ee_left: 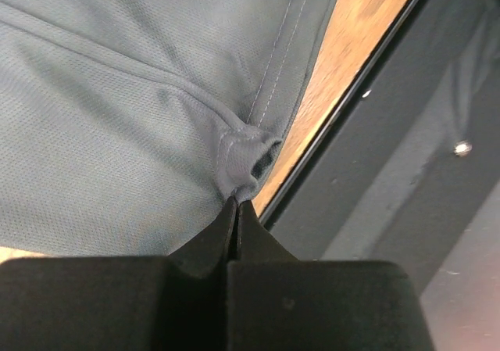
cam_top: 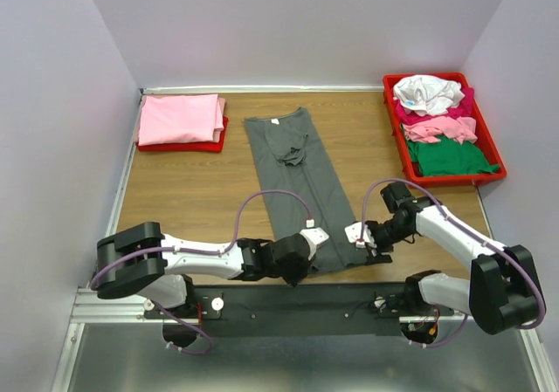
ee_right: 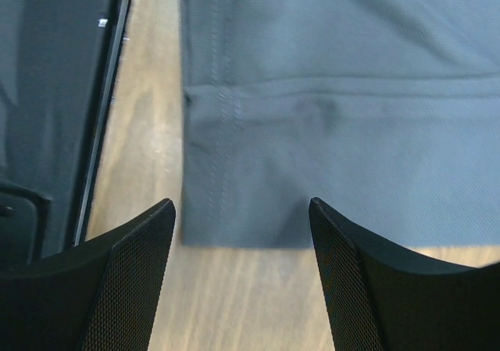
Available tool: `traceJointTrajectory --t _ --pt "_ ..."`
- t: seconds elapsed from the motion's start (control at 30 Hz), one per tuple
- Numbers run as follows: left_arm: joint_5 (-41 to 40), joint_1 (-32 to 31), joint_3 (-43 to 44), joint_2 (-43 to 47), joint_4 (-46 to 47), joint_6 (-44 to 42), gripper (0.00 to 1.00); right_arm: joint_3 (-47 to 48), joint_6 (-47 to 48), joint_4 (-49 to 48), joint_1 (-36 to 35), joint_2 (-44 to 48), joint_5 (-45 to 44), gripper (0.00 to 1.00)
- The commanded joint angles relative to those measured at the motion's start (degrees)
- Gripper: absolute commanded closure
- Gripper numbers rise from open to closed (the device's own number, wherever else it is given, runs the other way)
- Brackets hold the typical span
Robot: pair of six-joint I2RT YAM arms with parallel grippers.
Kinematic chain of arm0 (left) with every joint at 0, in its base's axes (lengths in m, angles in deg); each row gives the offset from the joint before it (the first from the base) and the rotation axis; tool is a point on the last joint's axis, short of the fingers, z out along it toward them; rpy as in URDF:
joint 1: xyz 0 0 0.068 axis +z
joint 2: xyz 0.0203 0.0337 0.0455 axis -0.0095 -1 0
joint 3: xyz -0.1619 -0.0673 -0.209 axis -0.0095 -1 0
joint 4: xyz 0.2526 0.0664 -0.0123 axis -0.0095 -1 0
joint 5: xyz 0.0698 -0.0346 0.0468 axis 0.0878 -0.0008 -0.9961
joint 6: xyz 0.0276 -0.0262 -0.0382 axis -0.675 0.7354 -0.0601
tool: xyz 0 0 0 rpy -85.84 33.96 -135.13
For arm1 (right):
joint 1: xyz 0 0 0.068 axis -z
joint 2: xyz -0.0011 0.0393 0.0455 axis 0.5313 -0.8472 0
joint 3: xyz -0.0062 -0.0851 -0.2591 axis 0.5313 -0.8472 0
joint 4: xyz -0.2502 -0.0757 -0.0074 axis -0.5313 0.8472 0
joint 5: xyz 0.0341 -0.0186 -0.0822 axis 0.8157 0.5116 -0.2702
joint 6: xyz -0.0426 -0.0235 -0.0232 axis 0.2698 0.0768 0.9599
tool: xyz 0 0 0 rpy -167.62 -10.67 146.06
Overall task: Fold and stack the t-shirts
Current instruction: Fold the tshirt
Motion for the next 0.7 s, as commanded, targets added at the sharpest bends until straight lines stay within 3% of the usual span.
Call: traceJointTrajectory --t 0.0,0.23,0.33,0.37,0.5,0.57,0.67 --pt "0.85 -0.33 -1.63 2.87 5.45 4.60 1.00 -2.19 0.10 0.35 -2.68 1.49 -1.98 0.24" --pt "0.76 -0.06 -1.19 2.70 6.33 5.22 1.00 -4.74 -4.39 -5.80 -6.03 1.14 -7.52 0.28" --pt "1.03 -0.06 -1.45 2.61 6.25 4.96 1.00 -4.74 -5.44 -6.60 -6.12 0.18 -8.58 0.40" --pt "1.20 0.03 -1.63 2.70 6.25 4.96 1.00 -4.57 -5.88 -6.95 -6.12 0.09 -8.58 0.50" --pt "1.91 0.03 -2.24 3.49 6.25 4.34 1.00 -4.74 -7.55 -8.26 -6.12 0.52 -9.37 0.70" --pt "2.08 0.20 -2.51 4.28 6.25 3.90 1.00 -5.00 -8.08 -8.80 -6.12 1.40 -9.99 0.88" --pt "2.61 0.73 -2.94 5.07 6.25 3.38 1.00 -4.74 -9.56 -8.36 -6.12 2.63 -9.29 1.00"
